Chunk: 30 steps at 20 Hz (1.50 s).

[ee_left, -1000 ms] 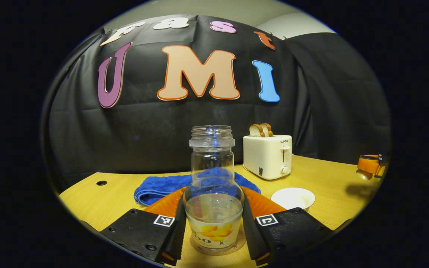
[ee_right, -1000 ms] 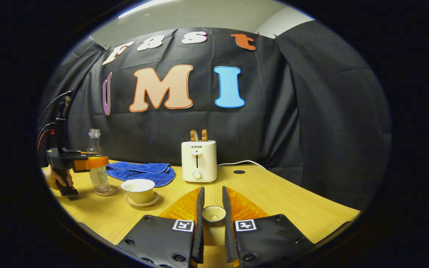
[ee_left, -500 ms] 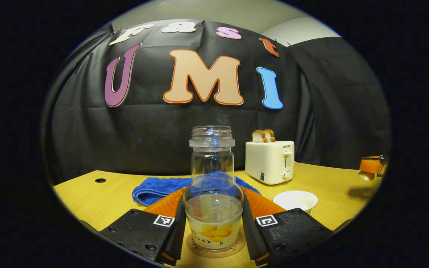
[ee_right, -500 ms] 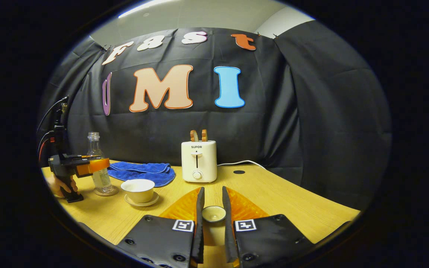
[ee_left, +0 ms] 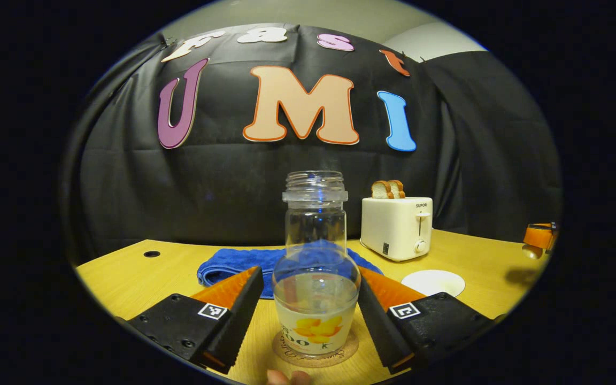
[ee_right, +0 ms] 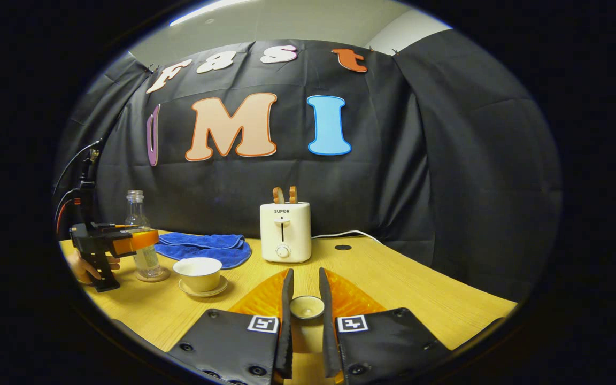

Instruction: Open the teacup lid with one hand, grasp the water bottle and pour water into the teacup with the other hand; after pouring, place the water bottle on the coaster and then close the teacup lid.

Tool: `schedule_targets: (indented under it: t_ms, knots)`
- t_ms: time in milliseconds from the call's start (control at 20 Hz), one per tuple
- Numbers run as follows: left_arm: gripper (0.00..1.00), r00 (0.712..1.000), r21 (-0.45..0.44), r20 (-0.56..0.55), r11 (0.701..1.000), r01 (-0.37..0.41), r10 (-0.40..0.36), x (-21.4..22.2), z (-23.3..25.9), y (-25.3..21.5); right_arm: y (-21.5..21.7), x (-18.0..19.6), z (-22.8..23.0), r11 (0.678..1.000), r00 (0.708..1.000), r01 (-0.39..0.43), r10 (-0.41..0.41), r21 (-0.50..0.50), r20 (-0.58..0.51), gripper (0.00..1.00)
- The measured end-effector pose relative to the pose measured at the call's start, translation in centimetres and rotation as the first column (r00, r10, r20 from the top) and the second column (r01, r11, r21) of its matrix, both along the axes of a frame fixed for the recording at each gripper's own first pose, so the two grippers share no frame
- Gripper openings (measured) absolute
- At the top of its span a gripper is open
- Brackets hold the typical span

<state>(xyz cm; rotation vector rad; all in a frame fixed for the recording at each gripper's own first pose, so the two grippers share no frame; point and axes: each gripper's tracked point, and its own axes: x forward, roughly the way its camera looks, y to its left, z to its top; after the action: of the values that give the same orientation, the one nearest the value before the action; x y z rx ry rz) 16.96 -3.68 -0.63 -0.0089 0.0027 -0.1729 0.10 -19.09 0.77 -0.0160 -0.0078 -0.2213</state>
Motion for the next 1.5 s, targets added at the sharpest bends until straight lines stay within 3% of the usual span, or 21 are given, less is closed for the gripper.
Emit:
schedule_targets:
  t_ms: [300,750,1150,1500]
  knots:
    - [0.95,1.0,0.0,0.007,1.0,0.0,0.0,-4.9,0.2,1.6,1.4,0.5,-0.1,1.0,1.0,-0.029,0.029,0.002,-0.002,0.26]
    - [0.94,0.999,0.003,0.017,0.999,-0.037,0.037,-13.4,0.3,6.6,13.7,6.8,-0.9,0.96,0.96,-0.279,0.279,0.012,-0.012,0.25]
    - [0.94,0.999,0.005,0.016,0.999,-0.048,0.048,-13.7,0.2,7.0,16.0,12.9,-1.4,0.967,0.966,-0.256,0.256,0.016,-0.025,0.26]
    - [0.94,0.998,0.004,0.014,0.998,-0.066,0.065,-13.6,0.1,7.4,17.3,15.1,-1.9,0.964,0.963,-0.265,0.264,-0.007,-0.061,0.25]
